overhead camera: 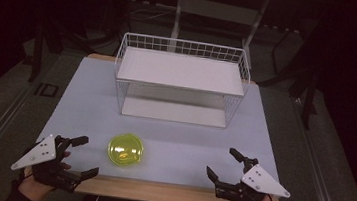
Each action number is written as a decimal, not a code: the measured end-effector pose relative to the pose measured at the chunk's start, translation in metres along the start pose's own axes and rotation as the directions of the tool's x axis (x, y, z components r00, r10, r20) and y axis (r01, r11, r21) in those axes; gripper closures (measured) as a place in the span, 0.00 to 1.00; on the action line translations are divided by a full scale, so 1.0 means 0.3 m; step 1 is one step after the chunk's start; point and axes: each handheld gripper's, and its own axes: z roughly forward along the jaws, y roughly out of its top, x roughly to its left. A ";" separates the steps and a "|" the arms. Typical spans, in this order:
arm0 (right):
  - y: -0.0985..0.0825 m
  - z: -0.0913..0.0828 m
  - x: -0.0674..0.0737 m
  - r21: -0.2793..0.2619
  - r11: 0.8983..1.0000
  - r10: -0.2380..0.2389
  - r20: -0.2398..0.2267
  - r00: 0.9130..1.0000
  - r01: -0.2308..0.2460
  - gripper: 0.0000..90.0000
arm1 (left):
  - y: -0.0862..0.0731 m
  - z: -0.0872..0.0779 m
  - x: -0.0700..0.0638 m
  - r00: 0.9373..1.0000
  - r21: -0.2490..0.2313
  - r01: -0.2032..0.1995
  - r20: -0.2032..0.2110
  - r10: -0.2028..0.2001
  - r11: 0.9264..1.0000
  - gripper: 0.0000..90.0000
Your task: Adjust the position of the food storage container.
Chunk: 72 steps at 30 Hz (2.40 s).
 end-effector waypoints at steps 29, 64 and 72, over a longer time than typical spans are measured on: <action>0.021 -0.009 0.018 -0.025 1.000 0.014 -0.026 1.000 -0.014 0.14 | 0.012 -0.010 0.146 0.975 0.244 0.147 -0.198 -0.099 0.958 0.65; 0.023 -0.009 0.024 -0.029 1.000 0.011 -0.043 0.999 -0.012 0.15 | -0.115 0.294 0.149 0.983 0.584 0.179 -0.081 -0.163 0.792 1.00; 0.023 -0.010 0.021 -0.029 1.000 0.011 -0.043 0.999 -0.012 0.15 | -0.102 0.368 0.111 0.985 0.579 0.157 -0.033 -0.169 0.800 1.00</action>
